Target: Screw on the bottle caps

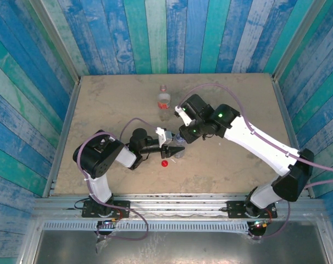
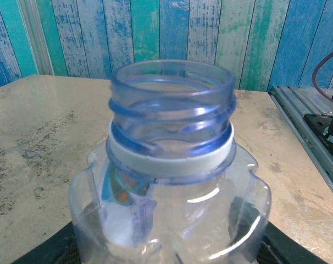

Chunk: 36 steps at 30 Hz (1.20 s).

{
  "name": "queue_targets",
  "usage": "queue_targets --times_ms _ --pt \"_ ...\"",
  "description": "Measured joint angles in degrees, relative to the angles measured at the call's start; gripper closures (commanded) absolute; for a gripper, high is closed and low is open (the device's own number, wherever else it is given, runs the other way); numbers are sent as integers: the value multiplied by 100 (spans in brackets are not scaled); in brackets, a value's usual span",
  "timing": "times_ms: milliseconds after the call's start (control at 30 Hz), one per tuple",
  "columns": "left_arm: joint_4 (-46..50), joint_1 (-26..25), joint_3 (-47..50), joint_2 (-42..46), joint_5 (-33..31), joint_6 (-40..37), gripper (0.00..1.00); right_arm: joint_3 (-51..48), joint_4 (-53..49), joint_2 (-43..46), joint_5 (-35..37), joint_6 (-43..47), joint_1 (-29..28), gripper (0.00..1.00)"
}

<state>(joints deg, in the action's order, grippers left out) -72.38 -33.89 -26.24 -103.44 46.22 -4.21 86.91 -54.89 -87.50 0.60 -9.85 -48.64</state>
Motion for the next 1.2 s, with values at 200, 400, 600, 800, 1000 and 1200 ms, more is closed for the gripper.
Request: queue_targets --times_ms 200,400,600,800,1000,1200 --pt "22 0 2 2 -2 -50 44 319 -205 -356 -2 136 -26 65" --pt "26 0 7 2 -2 -109 45 369 -282 -584 -2 223 -44 65" --pt "31 0 7 2 -2 -140 45 417 -291 -669 -4 245 -66 64" --pt "35 2 7 2 -2 -157 45 470 -256 -728 -2 254 -94 64" --pt "39 2 7 2 0 -162 45 470 -256 -800 -22 260 -107 63" --pt "44 2 7 2 0 -166 45 470 -260 -811 -24 260 -111 57"
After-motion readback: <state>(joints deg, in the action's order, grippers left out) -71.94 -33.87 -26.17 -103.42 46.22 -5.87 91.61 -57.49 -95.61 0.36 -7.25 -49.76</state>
